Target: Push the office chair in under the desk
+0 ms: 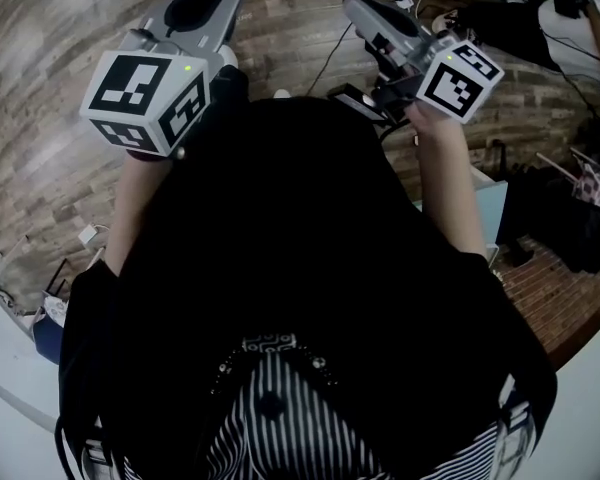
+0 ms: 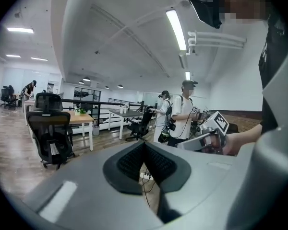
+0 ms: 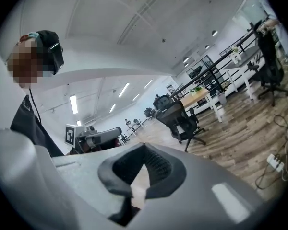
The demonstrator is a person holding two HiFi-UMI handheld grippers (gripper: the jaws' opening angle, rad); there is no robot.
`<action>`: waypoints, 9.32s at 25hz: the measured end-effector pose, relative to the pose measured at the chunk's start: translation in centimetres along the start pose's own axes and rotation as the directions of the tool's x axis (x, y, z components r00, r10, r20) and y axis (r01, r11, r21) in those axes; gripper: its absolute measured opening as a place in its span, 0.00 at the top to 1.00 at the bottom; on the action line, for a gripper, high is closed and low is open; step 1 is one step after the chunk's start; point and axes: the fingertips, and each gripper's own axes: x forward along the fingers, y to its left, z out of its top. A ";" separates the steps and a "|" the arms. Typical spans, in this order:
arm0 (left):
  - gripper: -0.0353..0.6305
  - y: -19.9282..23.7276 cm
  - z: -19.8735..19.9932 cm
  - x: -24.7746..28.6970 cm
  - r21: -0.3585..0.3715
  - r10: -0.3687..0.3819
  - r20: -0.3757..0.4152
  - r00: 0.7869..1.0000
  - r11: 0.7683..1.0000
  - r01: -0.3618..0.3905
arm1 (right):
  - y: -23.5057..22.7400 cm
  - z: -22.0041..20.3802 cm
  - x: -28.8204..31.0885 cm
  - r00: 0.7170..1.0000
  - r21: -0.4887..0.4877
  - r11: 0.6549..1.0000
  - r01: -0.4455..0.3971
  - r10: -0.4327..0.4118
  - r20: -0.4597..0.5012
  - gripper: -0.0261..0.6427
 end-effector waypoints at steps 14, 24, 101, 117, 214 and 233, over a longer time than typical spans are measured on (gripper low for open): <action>0.95 12.1 3.6 4.7 -0.005 -0.049 0.015 0.999 0.999 0.049 | -3.7 6.4 10.9 0.999 0.001 0.999 0.042 -0.042 0.004 0.96; 0.95 22.0 8.9 5.0 -0.008 -0.100 0.030 0.995 0.995 0.100 | -1.9 13.6 19.8 0.996 -0.051 0.996 0.080 -0.078 0.032 0.96; 0.94 55.3 12.2 11.3 -0.014 0.071 0.016 0.997 0.997 -0.071 | -12.2 26.6 53.9 0.998 -0.095 0.993 -0.068 0.068 -0.011 0.96; 0.94 57.1 15.3 7.3 0.013 0.190 0.078 0.979 0.981 -0.192 | -9.5 28.8 54.9 0.989 -0.159 0.977 -0.142 0.145 0.009 0.96; 0.37 122.3 25.4 20.3 -0.065 0.568 -0.128 0.813 0.813 -0.579 | -30.1 56.4 107.9 0.986 -0.415 0.907 -0.074 0.004 -0.167 0.51; 0.37 132.6 31.0 25.1 -0.044 0.567 -0.104 0.817 0.818 -0.573 | -33.6 63.9 116.1 0.993 -0.380 0.925 -0.001 -0.044 -0.110 0.51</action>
